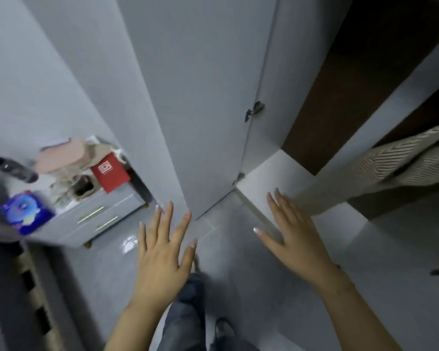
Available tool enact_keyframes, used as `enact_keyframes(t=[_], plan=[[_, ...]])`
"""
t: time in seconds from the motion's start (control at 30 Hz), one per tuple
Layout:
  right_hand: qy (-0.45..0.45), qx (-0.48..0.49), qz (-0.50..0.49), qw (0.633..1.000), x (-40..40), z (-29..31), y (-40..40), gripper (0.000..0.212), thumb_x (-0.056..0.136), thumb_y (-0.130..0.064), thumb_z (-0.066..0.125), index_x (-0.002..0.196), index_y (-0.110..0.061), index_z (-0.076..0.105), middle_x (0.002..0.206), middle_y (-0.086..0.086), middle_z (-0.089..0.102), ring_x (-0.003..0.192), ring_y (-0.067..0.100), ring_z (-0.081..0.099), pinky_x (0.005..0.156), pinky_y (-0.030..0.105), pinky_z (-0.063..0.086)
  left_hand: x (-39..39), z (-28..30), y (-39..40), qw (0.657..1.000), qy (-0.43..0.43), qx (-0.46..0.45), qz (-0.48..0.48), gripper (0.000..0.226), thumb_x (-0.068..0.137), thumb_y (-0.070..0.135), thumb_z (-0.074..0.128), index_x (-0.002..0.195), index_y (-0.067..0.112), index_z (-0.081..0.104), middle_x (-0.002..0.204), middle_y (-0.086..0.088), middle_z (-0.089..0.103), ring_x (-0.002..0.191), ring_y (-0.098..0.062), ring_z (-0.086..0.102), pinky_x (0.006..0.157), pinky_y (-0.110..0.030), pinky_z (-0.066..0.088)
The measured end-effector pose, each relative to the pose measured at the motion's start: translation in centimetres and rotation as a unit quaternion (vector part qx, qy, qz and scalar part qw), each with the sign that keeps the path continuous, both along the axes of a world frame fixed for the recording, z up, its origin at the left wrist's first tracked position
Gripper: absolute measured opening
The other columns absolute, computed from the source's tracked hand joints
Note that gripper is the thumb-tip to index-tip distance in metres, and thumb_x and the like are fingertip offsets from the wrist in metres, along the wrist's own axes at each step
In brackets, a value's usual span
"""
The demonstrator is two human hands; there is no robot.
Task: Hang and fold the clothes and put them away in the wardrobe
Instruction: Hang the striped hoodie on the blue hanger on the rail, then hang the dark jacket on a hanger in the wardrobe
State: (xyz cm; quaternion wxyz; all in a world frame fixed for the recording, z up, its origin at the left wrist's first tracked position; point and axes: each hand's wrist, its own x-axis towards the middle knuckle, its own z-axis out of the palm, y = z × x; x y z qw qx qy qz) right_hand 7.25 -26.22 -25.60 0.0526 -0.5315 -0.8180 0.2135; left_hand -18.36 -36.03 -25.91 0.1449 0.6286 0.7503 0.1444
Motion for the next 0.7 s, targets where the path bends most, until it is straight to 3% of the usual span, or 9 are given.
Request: enact_keyframes(t=[0.2, 0.4, 0.5, 0.7], plan=[[-0.016, -0.006, 0.18, 0.983, -6.6, -0.7, -5.3, 0.078, 0.091, -0.07, 0.027, 0.154, -0.035, -0.004, 0.158, -0.02, -0.017, 0.145, -0.002, -0.016, 0.114, 0.021, -0.017, -1.4, 0.6, -10.7, 0.99, 0.02, -0.018, 0.138, 0.059, 0.096, 0.055, 0.017, 0.152, 0.04, 0.006, 0.162, 0.009, -0.013, 0.148, -0.013, -0.02, 0.12, -0.041, -0.013], [-0.024, -0.006, 0.352, 0.936, -15.1, -1.1, -10.7, 0.074, 0.091, -0.069, 0.024, 0.15, -0.039, -0.008, 0.158, -0.021, -0.011, 0.142, -0.007, -0.018, 0.112, 0.017, -0.02, -5.8, 0.8, -22.2, 0.95, 0.025, -0.04, 0.309, 0.064, 0.093, 0.059, 0.012, 0.152, 0.039, 0.001, 0.161, 0.008, -0.018, 0.147, -0.012, -0.023, 0.12, -0.041, -0.013], [-0.022, -0.021, 0.433, 0.901, -20.9, -1.7, -14.9, 0.076, 0.088, -0.071, 0.022, 0.15, -0.036, -0.004, 0.16, -0.018, -0.003, 0.146, -0.003, -0.007, 0.116, 0.021, -0.013, -7.7, 1.0, -29.0, 0.913, 0.007, -0.04, 0.407, 0.066, 0.089, 0.06, 0.008, 0.151, 0.04, -0.003, 0.161, 0.01, -0.017, 0.147, -0.01, -0.022, 0.121, -0.041, -0.009], [-0.015, -0.035, 0.592, 0.805, -35.8, -2.9, -28.8, 0.075, 0.092, -0.067, 0.028, 0.153, -0.035, -0.001, 0.158, -0.018, -0.007, 0.145, -0.003, -0.008, 0.119, 0.026, -0.006, -11.0, 0.4, -45.9, 0.823, -0.003, -0.05, 0.566, 0.064, 0.093, 0.056, 0.017, 0.151, 0.041, -0.006, 0.159, 0.011, -0.024, 0.145, -0.009, -0.026, 0.119, -0.037, -0.016]])
